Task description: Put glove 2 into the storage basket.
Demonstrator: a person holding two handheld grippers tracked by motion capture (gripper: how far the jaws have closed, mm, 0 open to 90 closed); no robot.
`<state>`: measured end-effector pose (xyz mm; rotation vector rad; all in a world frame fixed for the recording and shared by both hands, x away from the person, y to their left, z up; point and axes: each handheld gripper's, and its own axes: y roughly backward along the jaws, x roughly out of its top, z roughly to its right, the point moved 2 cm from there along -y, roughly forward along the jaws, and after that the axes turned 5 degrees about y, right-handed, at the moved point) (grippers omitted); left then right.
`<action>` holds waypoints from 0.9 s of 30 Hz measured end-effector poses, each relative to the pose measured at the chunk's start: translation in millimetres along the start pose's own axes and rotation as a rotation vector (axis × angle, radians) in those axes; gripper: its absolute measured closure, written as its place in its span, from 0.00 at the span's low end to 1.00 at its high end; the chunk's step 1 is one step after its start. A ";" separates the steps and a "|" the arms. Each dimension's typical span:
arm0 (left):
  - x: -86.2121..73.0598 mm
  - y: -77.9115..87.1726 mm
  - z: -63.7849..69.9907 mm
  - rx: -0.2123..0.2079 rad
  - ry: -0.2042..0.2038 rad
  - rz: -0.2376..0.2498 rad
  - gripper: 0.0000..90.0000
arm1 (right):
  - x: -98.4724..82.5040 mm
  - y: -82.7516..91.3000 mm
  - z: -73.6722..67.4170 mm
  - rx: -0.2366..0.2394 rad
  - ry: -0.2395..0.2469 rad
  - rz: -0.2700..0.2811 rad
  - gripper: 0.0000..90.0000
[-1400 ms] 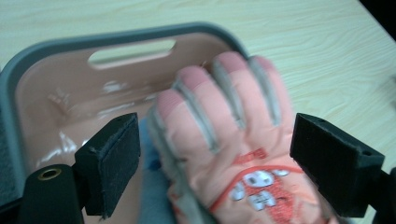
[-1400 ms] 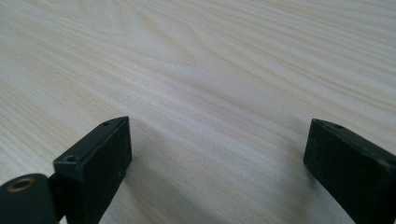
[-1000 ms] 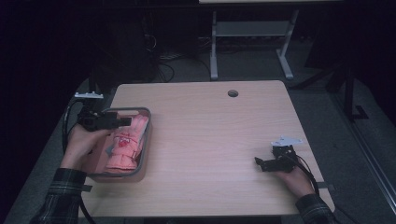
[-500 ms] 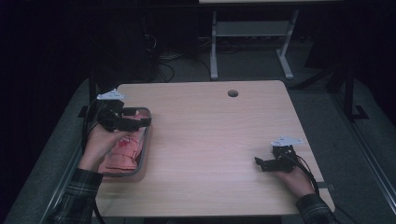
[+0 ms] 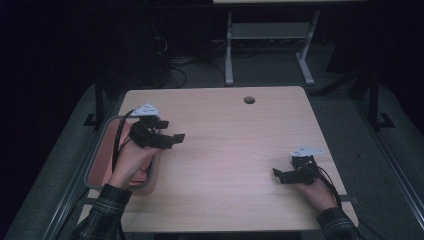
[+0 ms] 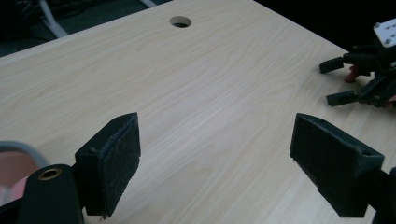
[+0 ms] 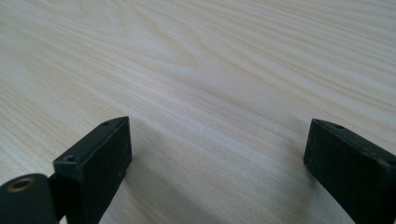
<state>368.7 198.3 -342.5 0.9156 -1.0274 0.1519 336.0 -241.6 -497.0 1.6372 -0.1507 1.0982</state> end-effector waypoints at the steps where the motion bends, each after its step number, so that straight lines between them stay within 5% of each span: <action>1: -0.6 -2.5 3.1 -0.003 0.000 -0.001 0.18 | 0.0 0.0 0.0 0.000 0.000 0.000 0.08; 11: -8.6 -29.8 37.3 -0.039 -0.035 0.002 0.18 | 0.0 0.0 0.0 0.000 0.000 0.000 0.08; 18: -21.2 -53.1 62.0 -0.063 -0.083 -0.037 0.18 | 0.0 0.0 0.1 0.000 0.001 0.000 0.08; 27: -40.1 -76.8 73.4 -0.069 -0.125 -0.074 0.18 | 0.0 0.0 0.1 0.000 0.001 0.000 0.08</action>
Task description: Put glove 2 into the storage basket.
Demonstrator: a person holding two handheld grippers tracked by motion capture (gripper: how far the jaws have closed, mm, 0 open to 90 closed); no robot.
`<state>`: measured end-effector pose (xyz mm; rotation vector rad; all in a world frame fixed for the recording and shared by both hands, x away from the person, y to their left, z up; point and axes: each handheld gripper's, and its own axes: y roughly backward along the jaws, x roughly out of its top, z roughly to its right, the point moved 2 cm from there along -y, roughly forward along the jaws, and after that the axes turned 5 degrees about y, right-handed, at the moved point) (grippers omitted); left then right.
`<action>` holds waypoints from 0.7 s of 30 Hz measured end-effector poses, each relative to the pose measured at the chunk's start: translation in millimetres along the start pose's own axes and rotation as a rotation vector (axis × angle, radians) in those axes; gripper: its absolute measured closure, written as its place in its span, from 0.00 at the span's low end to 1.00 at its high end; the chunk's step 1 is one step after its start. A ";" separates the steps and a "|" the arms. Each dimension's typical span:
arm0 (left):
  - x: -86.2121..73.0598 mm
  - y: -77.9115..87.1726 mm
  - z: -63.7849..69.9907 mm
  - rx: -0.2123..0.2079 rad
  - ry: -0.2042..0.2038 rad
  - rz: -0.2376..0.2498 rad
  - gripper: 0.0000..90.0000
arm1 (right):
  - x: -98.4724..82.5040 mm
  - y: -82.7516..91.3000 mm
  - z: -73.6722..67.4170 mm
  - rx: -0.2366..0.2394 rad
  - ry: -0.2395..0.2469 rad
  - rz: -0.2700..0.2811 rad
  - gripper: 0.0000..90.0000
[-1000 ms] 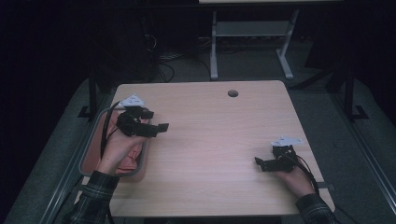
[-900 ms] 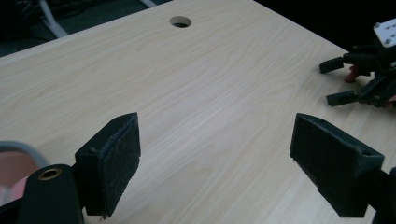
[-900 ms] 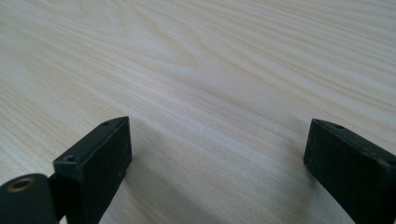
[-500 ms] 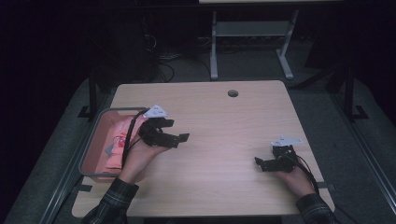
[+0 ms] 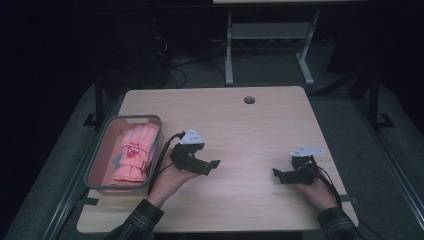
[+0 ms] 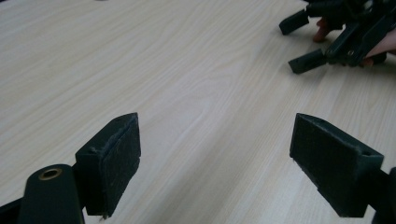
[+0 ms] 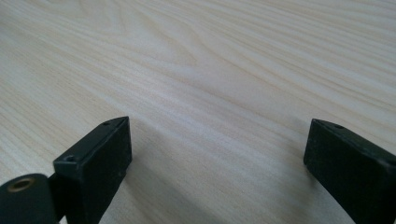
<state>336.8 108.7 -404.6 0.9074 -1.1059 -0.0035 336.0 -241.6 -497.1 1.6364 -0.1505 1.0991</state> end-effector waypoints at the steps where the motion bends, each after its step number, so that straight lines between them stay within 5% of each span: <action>1: -1.4 -1.7 0.7 -0.002 0.002 0.003 0.18 | 0.0 0.0 0.0 0.000 0.000 0.000 0.08; 21: -39.3 -32.5 1.0 0.006 -0.029 -0.023 0.18 | 0.0 0.0 0.0 0.000 0.000 0.000 0.08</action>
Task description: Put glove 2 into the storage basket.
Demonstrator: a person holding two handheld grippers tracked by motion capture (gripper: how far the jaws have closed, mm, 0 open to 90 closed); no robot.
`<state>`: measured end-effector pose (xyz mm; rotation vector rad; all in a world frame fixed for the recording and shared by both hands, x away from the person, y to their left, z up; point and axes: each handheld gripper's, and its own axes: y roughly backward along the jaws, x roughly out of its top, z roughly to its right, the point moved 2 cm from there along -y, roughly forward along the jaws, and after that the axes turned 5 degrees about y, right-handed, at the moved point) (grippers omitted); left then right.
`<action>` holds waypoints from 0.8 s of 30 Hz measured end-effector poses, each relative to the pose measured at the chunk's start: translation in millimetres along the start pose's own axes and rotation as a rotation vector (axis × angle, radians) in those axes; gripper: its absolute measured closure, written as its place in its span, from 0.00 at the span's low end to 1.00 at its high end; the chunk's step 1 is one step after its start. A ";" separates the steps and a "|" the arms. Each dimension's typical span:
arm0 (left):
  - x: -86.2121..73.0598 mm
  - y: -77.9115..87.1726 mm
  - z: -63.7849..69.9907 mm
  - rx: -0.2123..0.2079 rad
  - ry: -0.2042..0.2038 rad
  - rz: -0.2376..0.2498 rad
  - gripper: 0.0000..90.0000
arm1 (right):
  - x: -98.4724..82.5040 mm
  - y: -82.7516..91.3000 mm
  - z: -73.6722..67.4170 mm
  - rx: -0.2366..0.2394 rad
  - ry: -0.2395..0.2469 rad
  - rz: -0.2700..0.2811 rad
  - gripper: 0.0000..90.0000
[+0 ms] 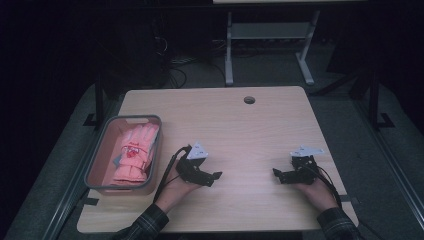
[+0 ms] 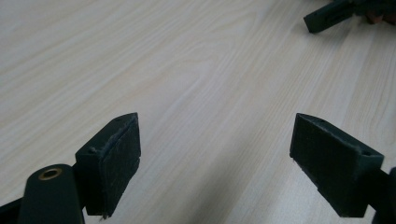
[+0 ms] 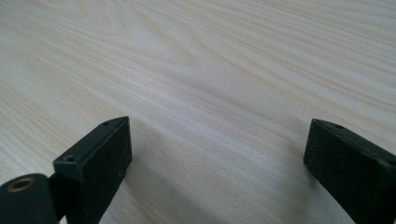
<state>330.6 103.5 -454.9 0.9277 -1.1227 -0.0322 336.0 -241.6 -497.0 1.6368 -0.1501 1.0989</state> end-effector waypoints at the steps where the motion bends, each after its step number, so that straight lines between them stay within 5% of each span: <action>1: -1.1 -0.8 -0.3 0.002 -0.004 -0.004 0.18 | 0.0 0.0 0.0 0.000 0.000 0.000 0.08; 15: -19.4 -24.2 6.3 0.020 -0.062 -0.079 0.15 | 0.0 0.1 -0.2 0.001 -0.003 -0.001 0.08; 24: -25.3 -29.7 8.2 0.003 -0.073 -0.060 0.14 | 0.0 0.0 -0.1 0.000 -0.001 0.000 0.08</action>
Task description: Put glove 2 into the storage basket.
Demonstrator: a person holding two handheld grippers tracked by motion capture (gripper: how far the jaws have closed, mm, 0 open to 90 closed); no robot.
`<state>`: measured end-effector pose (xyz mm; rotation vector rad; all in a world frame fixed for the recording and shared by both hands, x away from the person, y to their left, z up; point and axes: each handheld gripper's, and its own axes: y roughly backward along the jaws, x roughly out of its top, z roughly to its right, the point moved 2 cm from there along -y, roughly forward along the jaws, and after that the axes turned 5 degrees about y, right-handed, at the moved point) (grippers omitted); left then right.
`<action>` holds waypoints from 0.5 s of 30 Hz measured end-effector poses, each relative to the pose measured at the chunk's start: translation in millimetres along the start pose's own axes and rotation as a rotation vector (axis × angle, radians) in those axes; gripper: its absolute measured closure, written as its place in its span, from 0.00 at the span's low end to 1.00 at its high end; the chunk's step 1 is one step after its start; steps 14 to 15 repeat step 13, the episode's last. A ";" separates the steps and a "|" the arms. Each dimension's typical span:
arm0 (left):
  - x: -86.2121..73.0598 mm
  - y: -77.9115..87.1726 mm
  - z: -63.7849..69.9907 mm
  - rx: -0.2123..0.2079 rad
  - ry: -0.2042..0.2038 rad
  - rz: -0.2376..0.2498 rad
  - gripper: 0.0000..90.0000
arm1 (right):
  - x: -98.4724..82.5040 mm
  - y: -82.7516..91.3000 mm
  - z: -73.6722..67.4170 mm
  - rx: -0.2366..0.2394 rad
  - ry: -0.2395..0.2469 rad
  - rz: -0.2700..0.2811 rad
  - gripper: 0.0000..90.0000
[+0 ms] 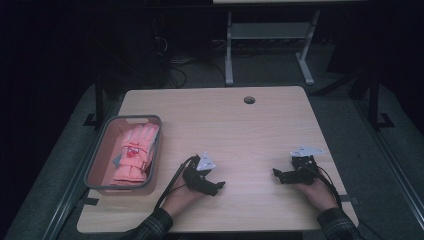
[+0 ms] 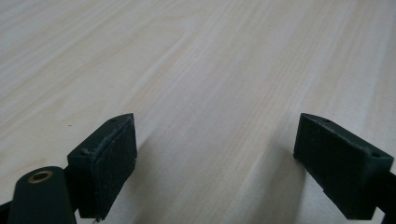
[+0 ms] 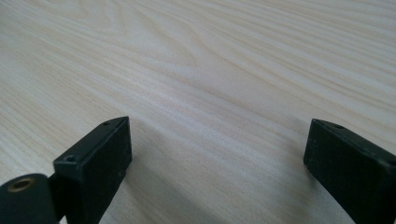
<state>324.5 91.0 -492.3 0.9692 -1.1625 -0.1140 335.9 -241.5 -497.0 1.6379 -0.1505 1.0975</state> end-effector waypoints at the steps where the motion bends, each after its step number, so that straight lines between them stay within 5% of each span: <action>1: -0.3 0.2 -0.4 -0.007 0.003 -0.003 0.14 | 0.0 0.0 0.0 0.000 0.000 0.000 0.08; 15: -0.3 0.3 -0.5 -0.008 0.002 -0.004 0.14 | 0.1 0.0 -0.1 0.000 -0.002 0.001 0.08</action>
